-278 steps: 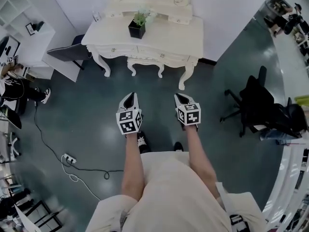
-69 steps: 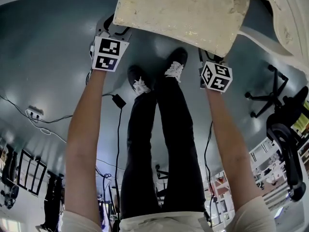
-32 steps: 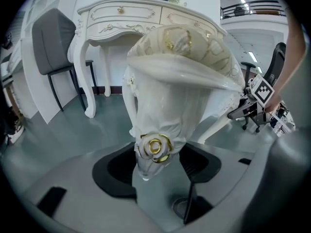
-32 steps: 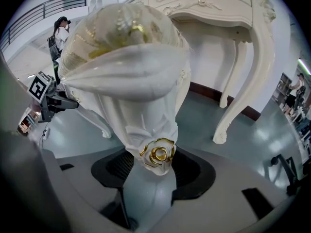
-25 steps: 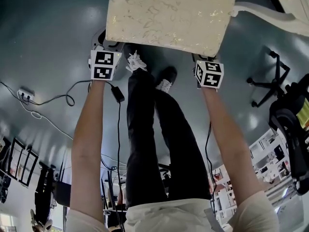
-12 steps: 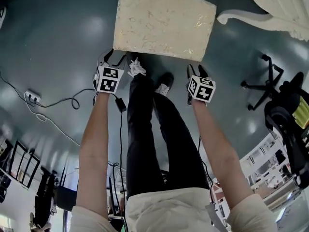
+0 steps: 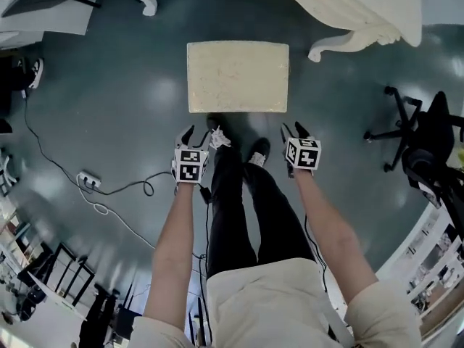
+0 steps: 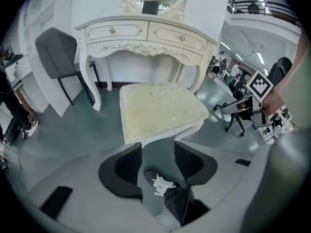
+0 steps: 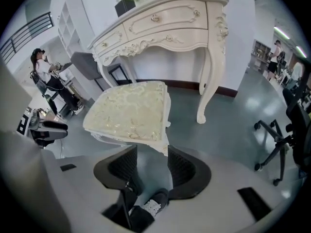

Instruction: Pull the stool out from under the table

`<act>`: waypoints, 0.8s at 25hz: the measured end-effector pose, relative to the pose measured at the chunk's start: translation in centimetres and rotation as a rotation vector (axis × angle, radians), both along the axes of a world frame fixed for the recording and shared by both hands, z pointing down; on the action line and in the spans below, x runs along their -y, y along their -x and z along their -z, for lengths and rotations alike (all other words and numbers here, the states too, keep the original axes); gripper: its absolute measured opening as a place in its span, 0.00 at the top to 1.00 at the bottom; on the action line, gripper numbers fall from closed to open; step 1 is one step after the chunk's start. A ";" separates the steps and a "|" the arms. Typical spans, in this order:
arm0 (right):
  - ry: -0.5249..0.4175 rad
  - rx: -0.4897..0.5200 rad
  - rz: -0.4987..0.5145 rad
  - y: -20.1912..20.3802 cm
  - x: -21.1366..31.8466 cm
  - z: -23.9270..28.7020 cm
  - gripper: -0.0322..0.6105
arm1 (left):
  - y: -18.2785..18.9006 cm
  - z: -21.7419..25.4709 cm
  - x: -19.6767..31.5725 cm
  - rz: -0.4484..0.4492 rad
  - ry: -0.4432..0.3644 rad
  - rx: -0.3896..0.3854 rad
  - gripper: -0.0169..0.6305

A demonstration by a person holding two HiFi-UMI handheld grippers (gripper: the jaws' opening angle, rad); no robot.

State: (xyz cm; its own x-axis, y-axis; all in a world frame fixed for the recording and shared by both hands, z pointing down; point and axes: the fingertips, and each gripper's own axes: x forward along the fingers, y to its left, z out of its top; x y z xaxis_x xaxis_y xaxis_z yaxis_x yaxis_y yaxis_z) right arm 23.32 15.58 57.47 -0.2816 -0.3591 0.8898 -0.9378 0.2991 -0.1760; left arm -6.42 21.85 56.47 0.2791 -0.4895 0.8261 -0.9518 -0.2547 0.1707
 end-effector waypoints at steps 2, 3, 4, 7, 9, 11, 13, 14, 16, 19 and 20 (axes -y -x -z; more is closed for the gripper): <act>-0.011 0.033 -0.015 0.3 -0.2 2.2 0.60 | -0.6 3.0 0.7 0.022 -0.035 -0.021 0.65; -0.016 0.054 -0.022 0.5 -0.3 3.4 0.60 | -0.9 4.6 1.1 0.030 -0.053 -0.037 0.67; -0.019 0.076 -0.025 0.7 -0.5 4.6 0.60 | -1.4 6.1 1.4 0.034 -0.068 -0.054 0.68; -0.030 0.132 -0.016 1.2 -1.3 8.3 0.59 | -3.0 10.2 1.7 0.023 -0.090 -0.093 0.69; -0.053 0.178 -0.014 1.7 -1.3 10.8 0.59 | -3.6 12.6 1.9 0.030 -0.105 -0.107 0.69; -0.079 0.227 -0.009 2.4 -1.3 13.0 0.60 | -3.7 14.8 2.1 0.061 -0.114 -0.114 0.60; -0.096 0.257 0.004 3.0 -1.3 14.9 0.60 | -3.9 16.8 2.3 0.091 -0.123 -0.126 0.57; -0.101 0.266 0.011 3.2 -1.3 15.7 0.60 | -4.2 17.7 2.3 0.097 -0.128 -0.137 0.57; -0.110 0.280 0.021 3.6 -1.5 17.1 0.62 | -4.8 19.3 2.2 0.091 -0.147 -0.144 0.60; -0.130 0.297 0.040 4.1 -1.3 18.8 0.62 | -5.7 21.2 2.3 0.086 -0.187 -0.153 0.66; -0.132 0.302 0.047 4.3 -1.4 19.3 0.62 | -5.8 21.6 2.3 0.098 -0.195 -0.164 0.66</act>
State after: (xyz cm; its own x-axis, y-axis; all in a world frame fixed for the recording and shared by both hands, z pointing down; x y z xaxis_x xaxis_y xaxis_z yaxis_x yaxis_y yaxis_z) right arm 19.06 16.95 38.16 -0.5440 -0.4463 0.7105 -0.8341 0.3792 -0.4005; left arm -0.60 19.57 34.83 0.3446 -0.6663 0.6613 -0.9373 -0.2058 0.2811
